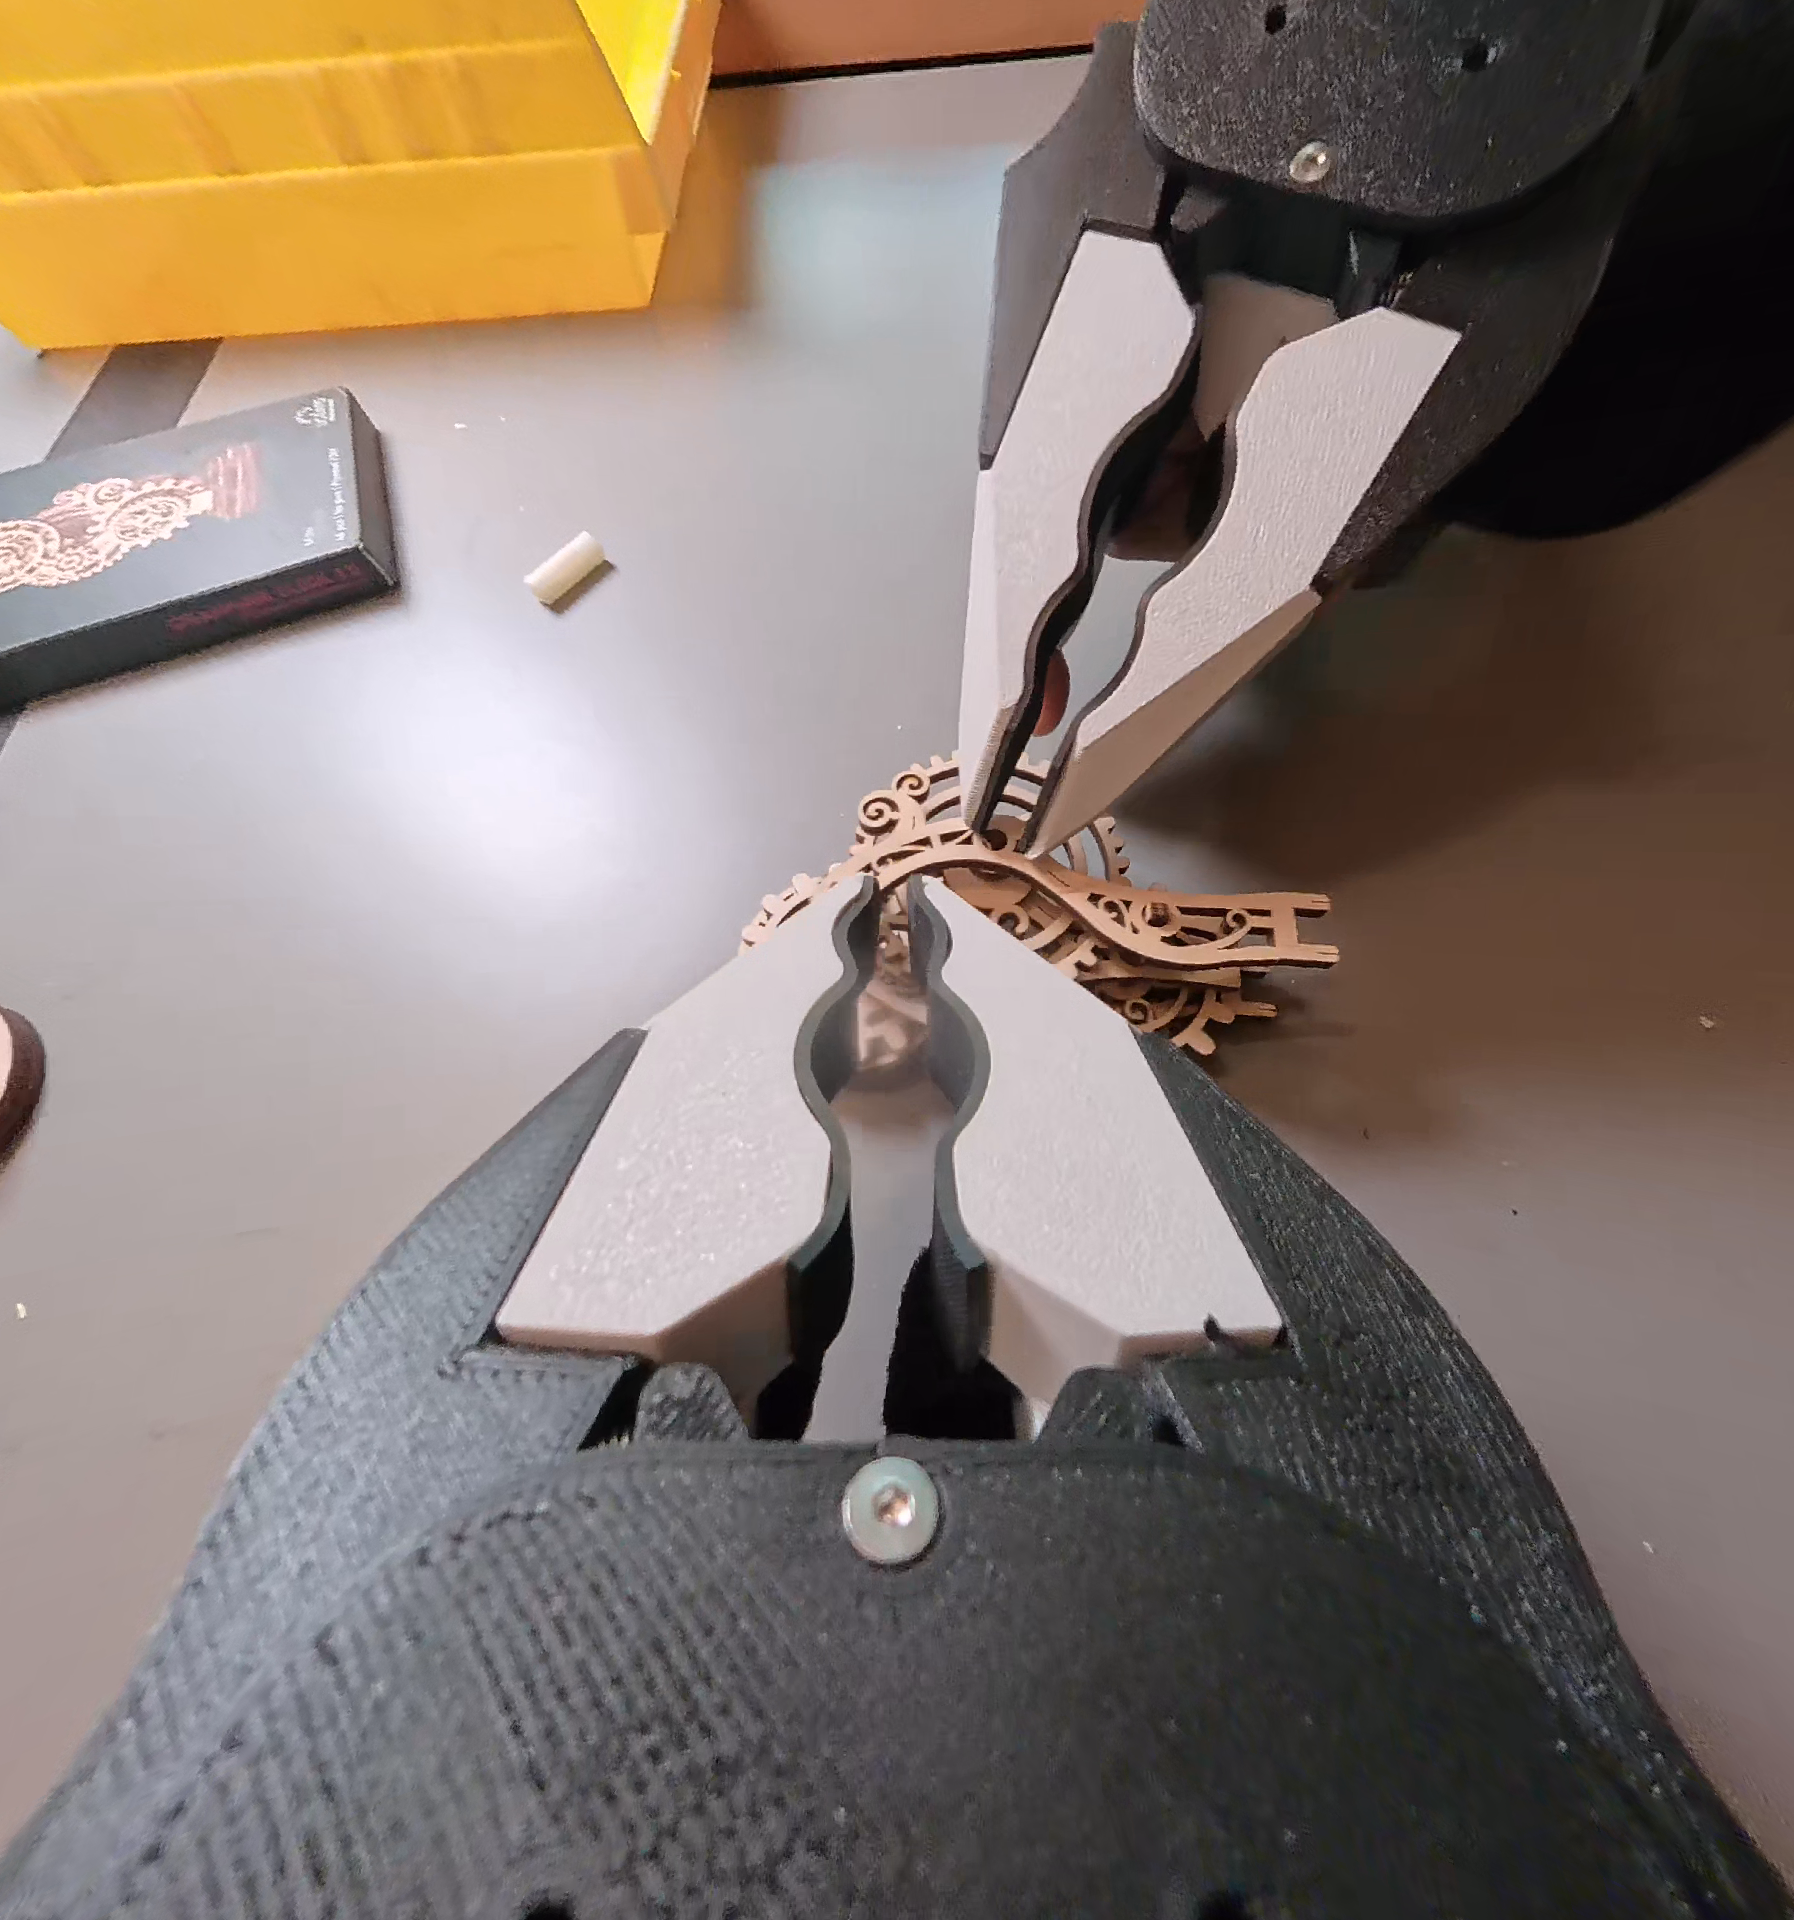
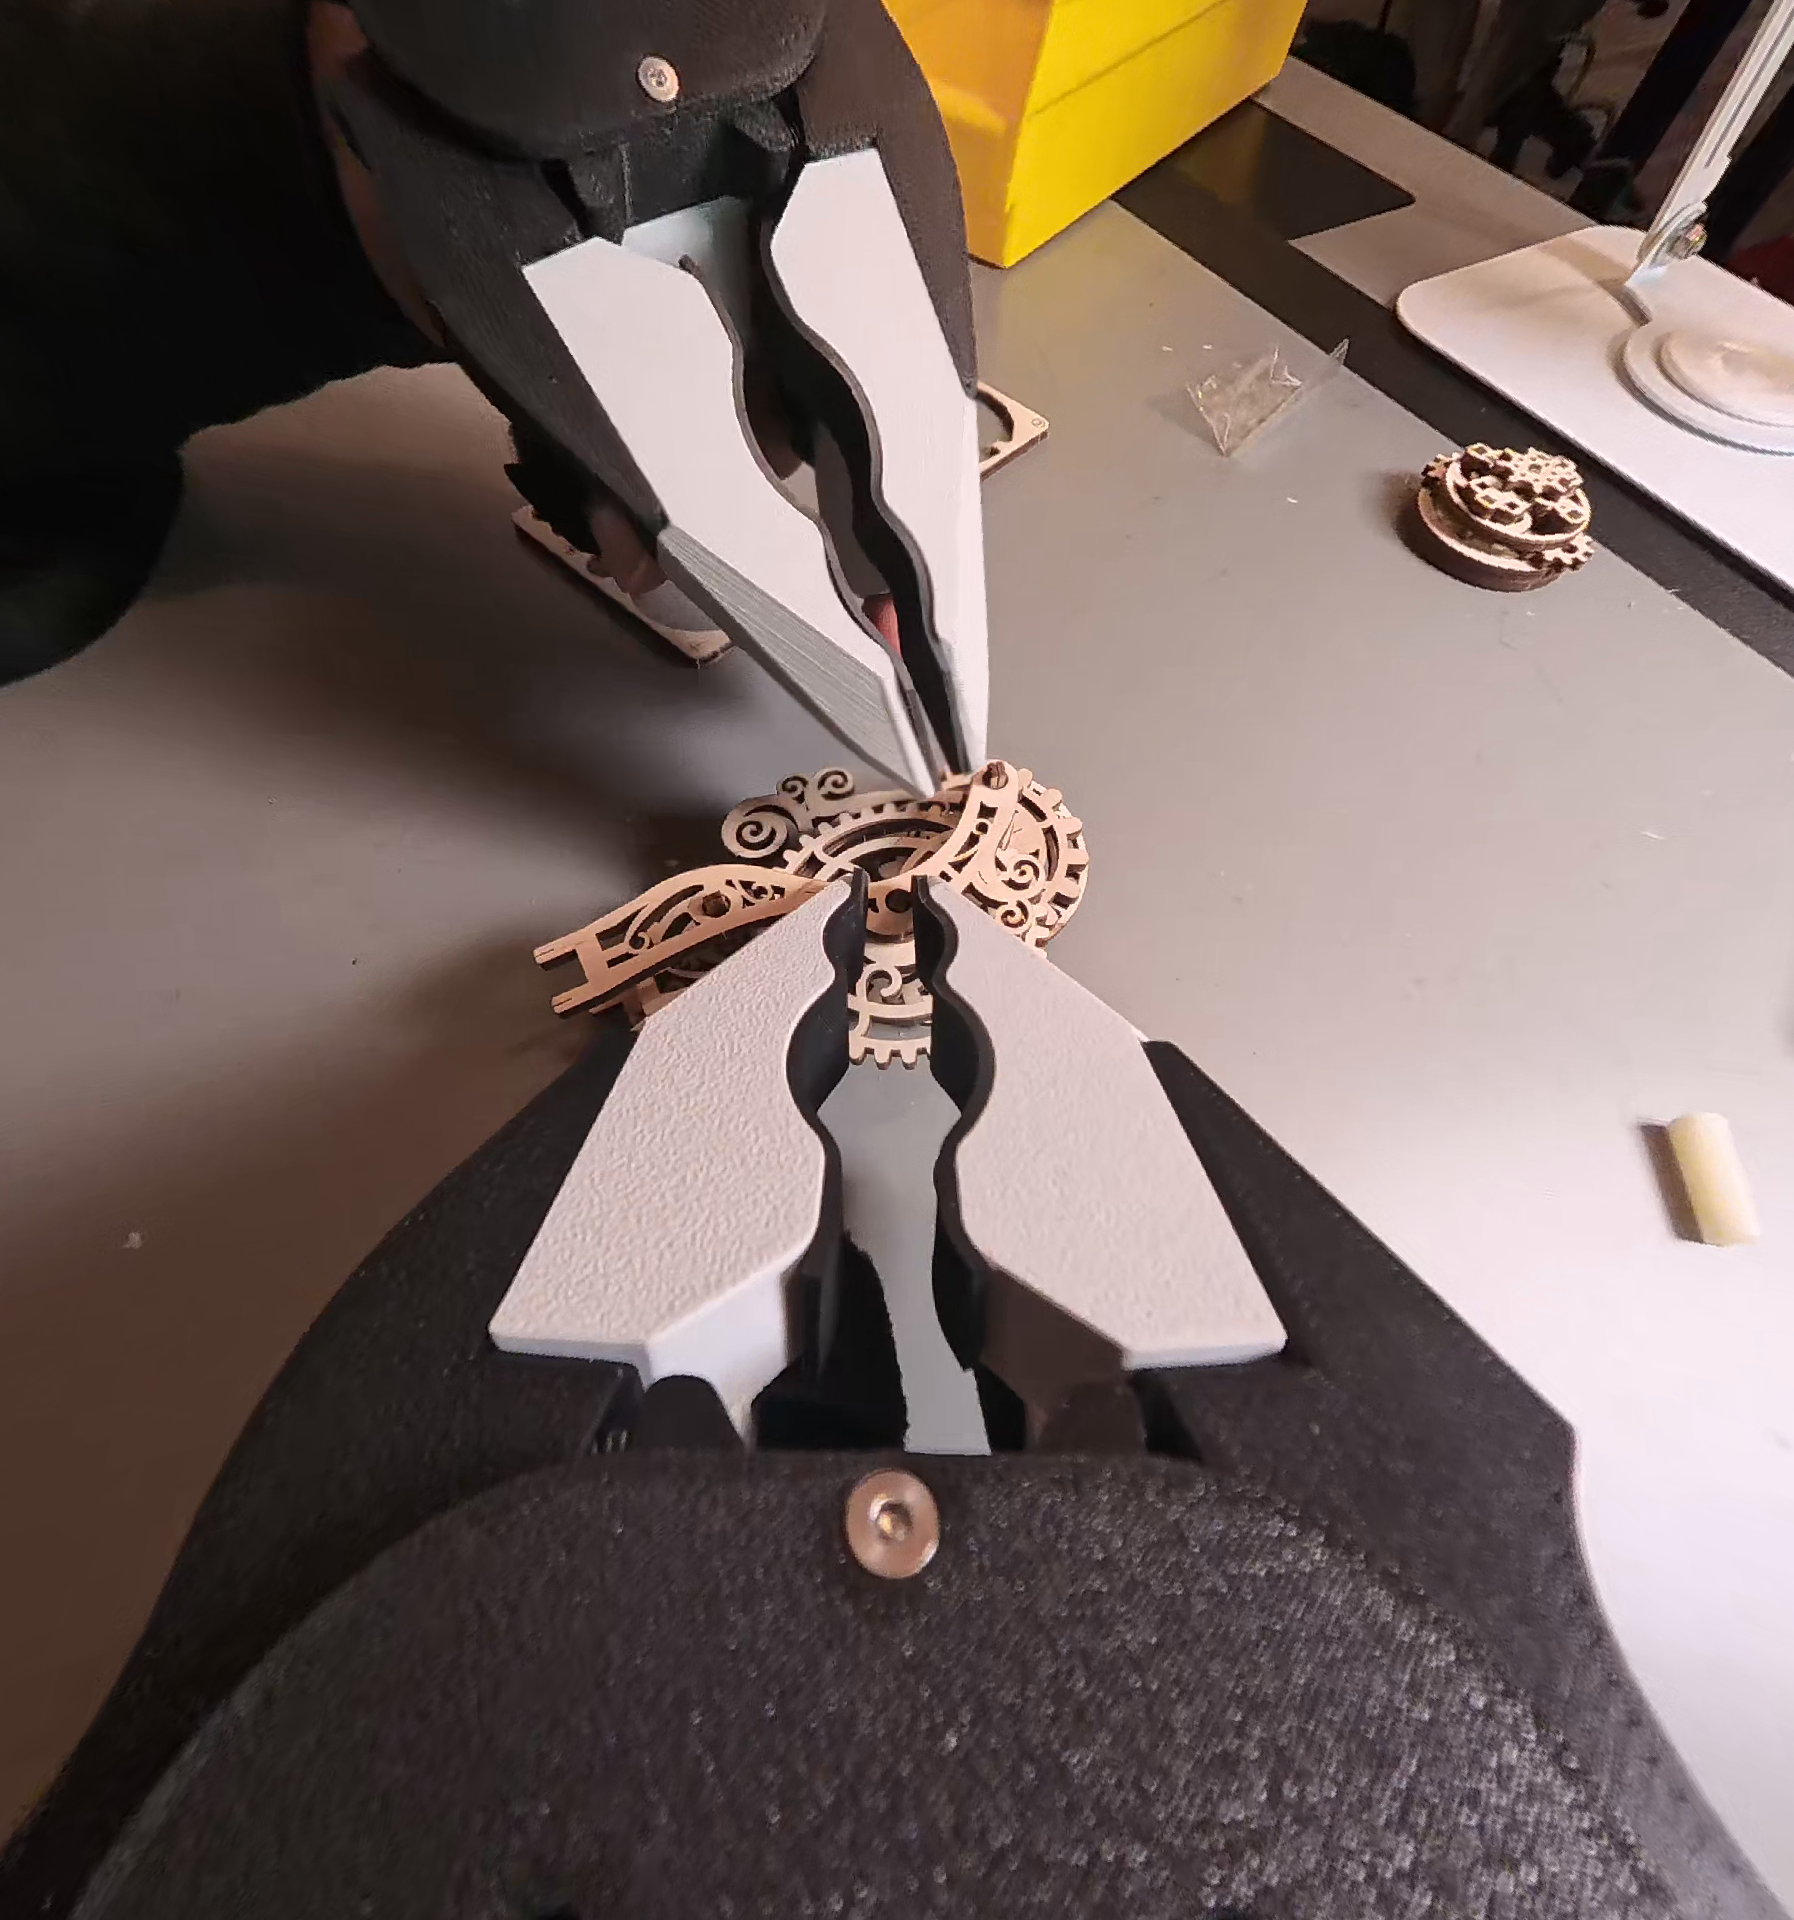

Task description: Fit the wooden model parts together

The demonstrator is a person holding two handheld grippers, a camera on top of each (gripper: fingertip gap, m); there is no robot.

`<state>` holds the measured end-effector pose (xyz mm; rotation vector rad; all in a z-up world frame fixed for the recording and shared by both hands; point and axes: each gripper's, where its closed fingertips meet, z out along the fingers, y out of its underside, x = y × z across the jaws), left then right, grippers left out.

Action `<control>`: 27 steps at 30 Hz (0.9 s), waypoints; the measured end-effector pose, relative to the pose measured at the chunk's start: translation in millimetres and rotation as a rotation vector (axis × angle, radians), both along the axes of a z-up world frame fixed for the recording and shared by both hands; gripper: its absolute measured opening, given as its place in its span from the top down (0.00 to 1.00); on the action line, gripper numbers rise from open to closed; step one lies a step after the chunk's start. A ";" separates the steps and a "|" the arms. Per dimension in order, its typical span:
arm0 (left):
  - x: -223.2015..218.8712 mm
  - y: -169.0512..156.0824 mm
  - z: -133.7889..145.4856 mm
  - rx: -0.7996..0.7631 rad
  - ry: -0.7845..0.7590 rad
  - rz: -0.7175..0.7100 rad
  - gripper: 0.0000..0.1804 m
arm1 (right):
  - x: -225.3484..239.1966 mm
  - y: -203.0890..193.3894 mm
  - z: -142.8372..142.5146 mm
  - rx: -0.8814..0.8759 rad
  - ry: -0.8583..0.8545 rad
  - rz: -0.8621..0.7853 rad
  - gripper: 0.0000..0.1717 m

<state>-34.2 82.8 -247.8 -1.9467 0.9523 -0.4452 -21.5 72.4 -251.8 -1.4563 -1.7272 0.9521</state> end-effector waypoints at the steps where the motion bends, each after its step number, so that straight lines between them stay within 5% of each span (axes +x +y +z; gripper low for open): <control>1: -1.4 1.1 -1.8 0.000 0.010 0.008 0.98 | -0.1 0.0 0.0 0.002 0.000 0.001 0.96; 18: 1.4 0.9 -3.8 -0.006 0.002 0.005 0.98 | 0.3 -1.0 0.3 0.047 -0.002 0.021 0.96; 23: -7.1 0.2 8.0 0.015 -0.047 0.019 0.95 | 12.8 3.4 14.4 -0.052 0.044 0.056 0.83; 27: -22.3 5.0 6.8 0.012 -0.063 0.068 0.94 | 21.8 -5.0 6.6 0.089 0.008 0.113 0.82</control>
